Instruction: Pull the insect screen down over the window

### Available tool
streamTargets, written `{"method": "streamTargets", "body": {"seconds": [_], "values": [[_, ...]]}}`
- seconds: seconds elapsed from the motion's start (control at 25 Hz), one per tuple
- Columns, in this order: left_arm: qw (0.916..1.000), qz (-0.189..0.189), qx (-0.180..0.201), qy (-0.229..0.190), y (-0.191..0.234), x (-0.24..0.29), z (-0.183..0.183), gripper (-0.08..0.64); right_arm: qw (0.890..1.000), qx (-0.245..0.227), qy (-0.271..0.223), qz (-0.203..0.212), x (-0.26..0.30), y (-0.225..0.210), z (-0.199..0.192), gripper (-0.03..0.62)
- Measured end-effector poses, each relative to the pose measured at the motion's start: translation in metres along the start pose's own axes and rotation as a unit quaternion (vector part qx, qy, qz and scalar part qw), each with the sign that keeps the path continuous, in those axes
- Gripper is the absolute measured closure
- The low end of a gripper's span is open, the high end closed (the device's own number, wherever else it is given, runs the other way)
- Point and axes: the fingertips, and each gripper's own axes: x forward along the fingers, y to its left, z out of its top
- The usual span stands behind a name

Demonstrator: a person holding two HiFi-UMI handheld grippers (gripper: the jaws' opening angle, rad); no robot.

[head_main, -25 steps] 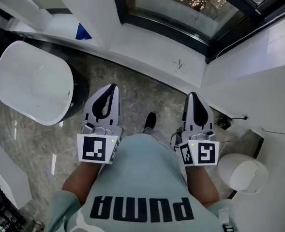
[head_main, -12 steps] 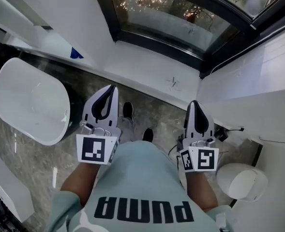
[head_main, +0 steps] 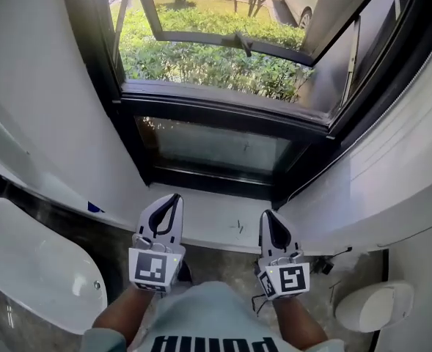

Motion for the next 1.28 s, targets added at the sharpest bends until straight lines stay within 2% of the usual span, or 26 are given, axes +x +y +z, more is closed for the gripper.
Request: {"method": "streamTargets", "body": {"seconds": [0.28,0.52,0.56,0.64,0.72,0.84,0.92,1.0,1.12,1.28], "values": [[0.9985,-0.039,0.011,-0.037,0.066,0.047,0.044,0.546,0.998,-0.040,-0.030,-0.023,0.086,-0.001,0.059,0.597],[0.9968,-0.043,0.045,-0.050,0.111,0.068,0.090,0.545,0.991,-0.122,-0.061,-0.007,0.137,-0.009,0.129,0.595],[0.9960,-0.041,0.059,-0.054,0.117,0.073,0.102,0.531,0.988,-0.141,-0.067,-0.004,0.143,-0.013,0.144,0.595],[0.9935,-0.039,0.089,-0.059,0.126,0.082,0.127,0.445,0.981,-0.179,-0.078,0.000,0.156,-0.023,0.174,0.589],[0.9904,-0.036,0.119,-0.061,0.134,0.092,0.155,0.403,0.972,-0.219,-0.083,0.005,0.168,-0.032,0.204,0.558],[0.9817,-0.032,0.176,-0.065,0.138,0.106,0.202,0.348,0.955,-0.286,-0.079,0.007,0.185,-0.050,0.252,0.498],[0.9727,-0.029,0.220,-0.068,0.141,0.117,0.236,0.308,0.940,-0.331,-0.086,-0.001,0.193,-0.065,0.291,0.469],[0.9617,-0.019,0.265,-0.067,0.148,0.130,0.270,0.261,0.918,-0.384,-0.101,-0.016,0.198,-0.080,0.337,0.443],[0.9443,0.008,0.322,-0.065,0.165,0.147,0.322,0.209,0.879,-0.460,-0.119,-0.044,0.199,-0.102,0.403,0.420],[0.9157,0.056,0.390,-0.079,0.190,0.160,0.397,0.177,0.843,-0.510,-0.141,-0.094,0.192,-0.139,0.483,0.400]]}}
